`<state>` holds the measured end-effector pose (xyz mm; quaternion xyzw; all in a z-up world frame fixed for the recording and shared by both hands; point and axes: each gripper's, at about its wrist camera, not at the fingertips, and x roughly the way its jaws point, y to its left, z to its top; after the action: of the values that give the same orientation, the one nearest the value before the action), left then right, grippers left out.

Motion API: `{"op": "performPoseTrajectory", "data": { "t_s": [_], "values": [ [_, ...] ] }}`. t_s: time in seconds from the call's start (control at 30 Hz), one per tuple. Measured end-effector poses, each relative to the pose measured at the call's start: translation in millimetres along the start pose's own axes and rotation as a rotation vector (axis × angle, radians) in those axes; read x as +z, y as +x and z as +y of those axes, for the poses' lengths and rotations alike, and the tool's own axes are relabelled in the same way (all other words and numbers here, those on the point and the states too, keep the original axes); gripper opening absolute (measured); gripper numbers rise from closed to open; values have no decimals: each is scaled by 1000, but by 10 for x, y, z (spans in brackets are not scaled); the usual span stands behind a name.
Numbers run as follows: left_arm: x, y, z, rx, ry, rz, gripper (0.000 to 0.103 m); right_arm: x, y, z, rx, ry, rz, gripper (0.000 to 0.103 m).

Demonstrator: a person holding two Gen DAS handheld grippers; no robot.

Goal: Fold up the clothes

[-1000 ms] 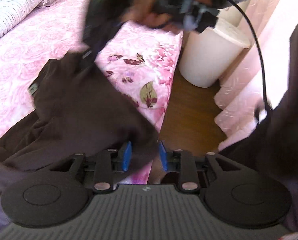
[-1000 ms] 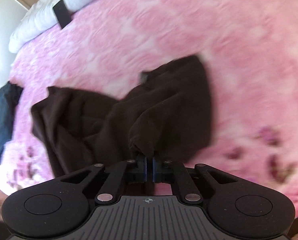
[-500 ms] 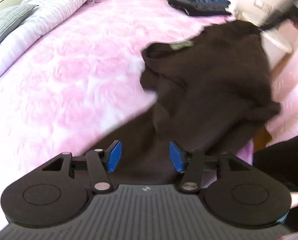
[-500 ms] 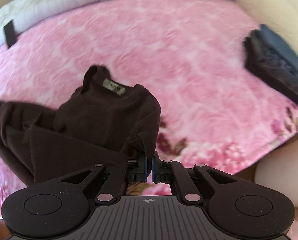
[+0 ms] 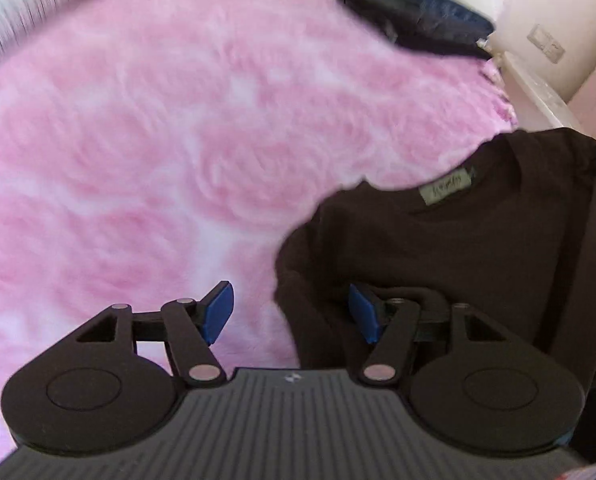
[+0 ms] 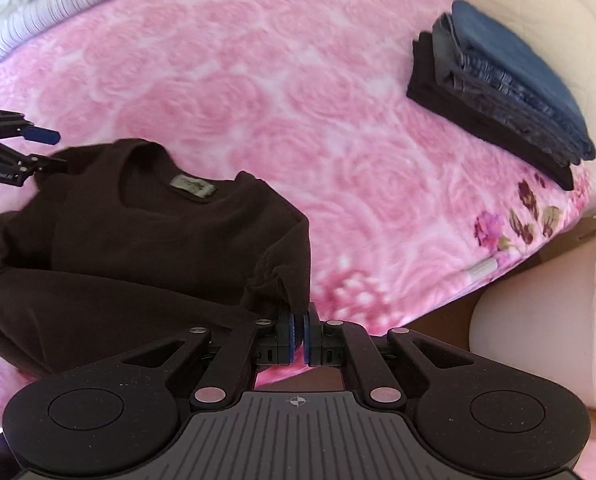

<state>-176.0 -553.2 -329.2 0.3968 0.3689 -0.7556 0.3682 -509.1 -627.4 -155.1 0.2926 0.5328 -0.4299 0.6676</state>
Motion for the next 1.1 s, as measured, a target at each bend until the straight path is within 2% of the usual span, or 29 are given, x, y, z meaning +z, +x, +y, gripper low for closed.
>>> {"op": "performPoseTrajectory", "data": {
  "t_s": [0.03, 0.07, 0.1, 0.2, 0.33, 0.5, 0.63, 0.77, 0.87, 0.97, 1.1],
  "values": [
    [30, 110, -2, -20, -12, 42, 35, 37, 66, -90, 8, -5, 7, 3],
    [20, -55, 9, 15, -31, 20, 12, 74, 132, -180, 16, -11, 15, 3],
    [9, -221, 20, 50, -50, -2, 6, 111, 198, -269, 24, -16, 22, 3],
    [-22, -718, 52, 155, -108, -68, 6, 326, 224, -355, 62, -61, -16, 3],
    [-64, -1384, 96, 295, -185, -157, 5, 742, 35, -331, 116, -139, -132, 3],
    [-158, -2657, 291, 581, -247, -271, 6, 1403, -373, -3, 221, -294, -351, 3],
    [-206, -3222, 529, 738, -277, -304, 6, 1964, -594, 543, 284, -465, -508, 3],
    [-282, -3200, 1121, 796, -301, -263, 7, 2574, -372, 1144, 301, -580, -566, 3],
    [-304, -2943, 1676, 817, -307, -214, 7, 3043, -39, 1663, 269, -651, -584, 3],
    [-337, -2731, 2244, 830, -345, -198, 8, 3436, 322, 2131, 213, -720, -602, 3],
    [-432, -2225, 2873, 867, -444, -156, 23, 3813, 1019, 2681, 133, -770, -600, 4]
  ]
}}
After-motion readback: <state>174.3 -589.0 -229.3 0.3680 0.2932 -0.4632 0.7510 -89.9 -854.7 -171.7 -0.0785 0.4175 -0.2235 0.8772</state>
